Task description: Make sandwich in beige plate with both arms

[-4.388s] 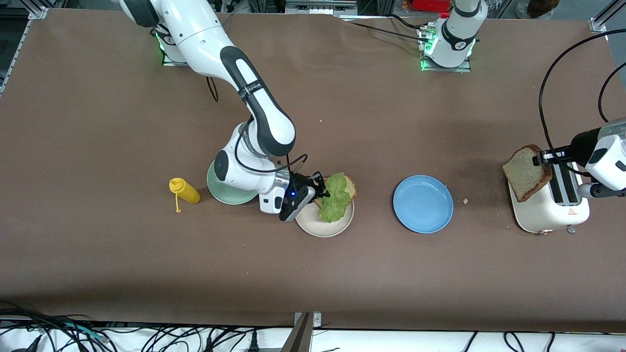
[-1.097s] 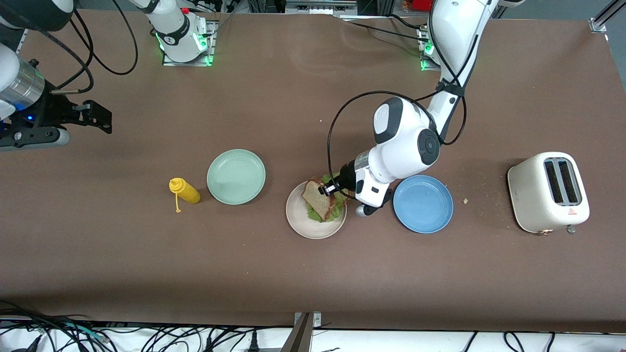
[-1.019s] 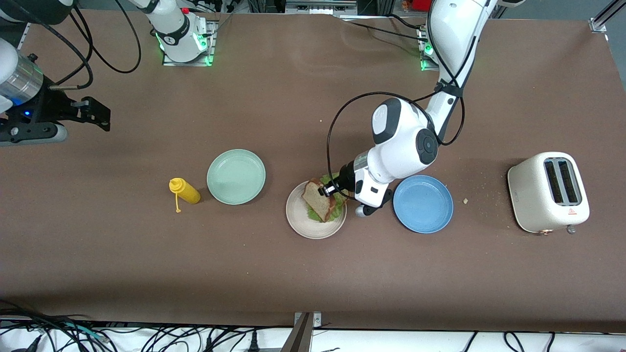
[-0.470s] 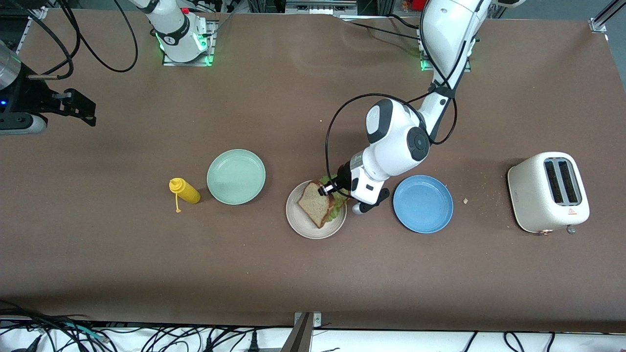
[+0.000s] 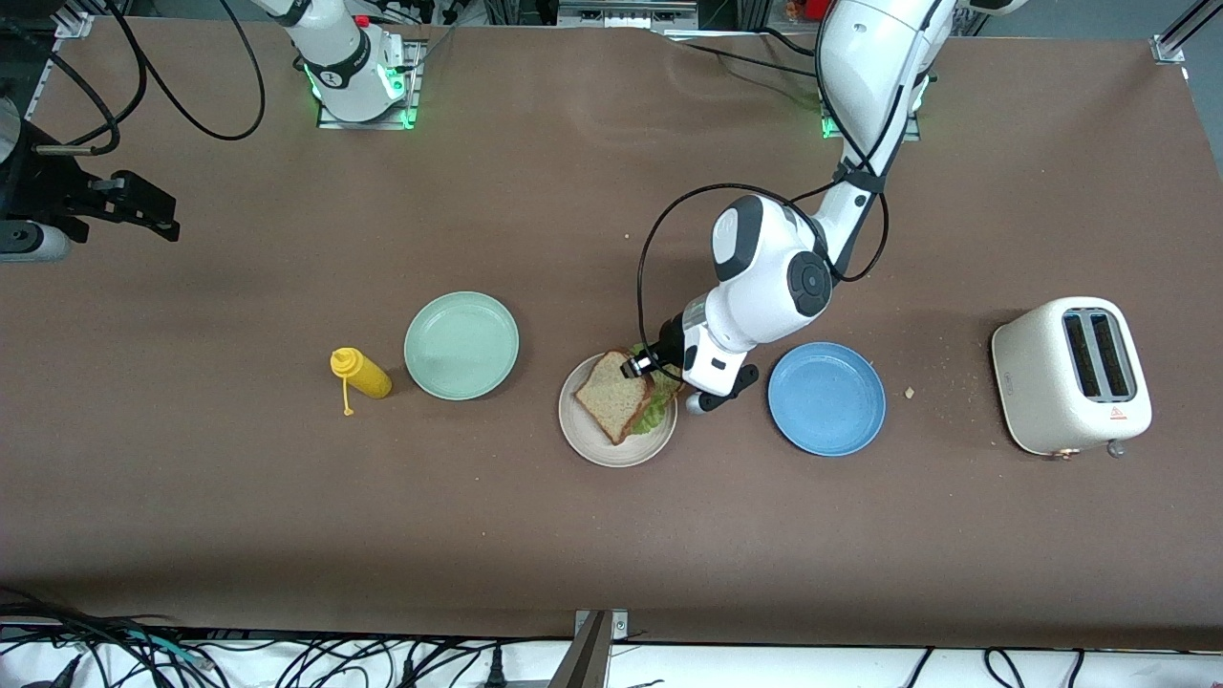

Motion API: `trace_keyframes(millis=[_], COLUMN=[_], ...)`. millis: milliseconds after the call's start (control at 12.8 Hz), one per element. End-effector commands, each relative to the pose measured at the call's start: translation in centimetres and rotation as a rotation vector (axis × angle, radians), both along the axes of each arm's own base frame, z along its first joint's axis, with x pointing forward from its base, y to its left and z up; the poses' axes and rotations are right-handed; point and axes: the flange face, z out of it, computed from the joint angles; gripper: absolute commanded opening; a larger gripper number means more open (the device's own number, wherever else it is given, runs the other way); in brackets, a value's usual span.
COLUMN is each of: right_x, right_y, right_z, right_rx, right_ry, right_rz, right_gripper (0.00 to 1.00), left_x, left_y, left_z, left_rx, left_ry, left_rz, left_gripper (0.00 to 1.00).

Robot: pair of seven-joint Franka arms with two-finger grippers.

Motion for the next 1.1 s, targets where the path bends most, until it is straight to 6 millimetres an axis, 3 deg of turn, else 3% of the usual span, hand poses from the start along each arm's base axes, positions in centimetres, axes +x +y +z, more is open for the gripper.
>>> trace_keyframes(millis=[0, 78, 313, 470, 627, 784, 1019], right_x=[0.7, 1.3, 1.4, 1.4, 1.2, 0.9, 1.1], right_y=[-0.5, -0.4, 0.4, 1.5, 1.9, 2.1, 2.5], right_z=[0.2, -0.7, 0.0, 0.0, 0.0, 0.2, -0.1], right_rx=[-0.012, -0.015, -0.033, -0.033, -0.034, -0.026, 0.001], right_ry=[-0.022, -0.016, -0.035, -0.036, -0.025, -0.02, -0.02], right_rz=[-0.012, -0.006, 0.013, 0.026, 0.036, 0.036, 0.038], right_gripper=[1.0, 1.0, 1.0, 1.0, 1.0, 1.0, 1.0], left_x=[-0.7, -1.0, -2.4, -2.3, -1.6, -1.1, -0.1], left_y=[0.1, 0.3, 0.7, 1.8, 3.5, 5.6, 13.1], left_z=[-0.7, -1.3, -2.2, -1.4, 1.7, 6.4, 14.4], left_rx=[0.001, 0.007, 0.119, 0.134, 0.156, 0.235, 0.332], left_ry=[0.032, 0.059, 0.123, 0.16, 0.162, 0.107, 0.083], left_rz=[-0.035, -0.047, -0.196, -0.227, -0.257, -0.309, -0.314], left_gripper=[0.99, 0.99, 0.99, 0.99, 0.99, 0.99, 0.99])
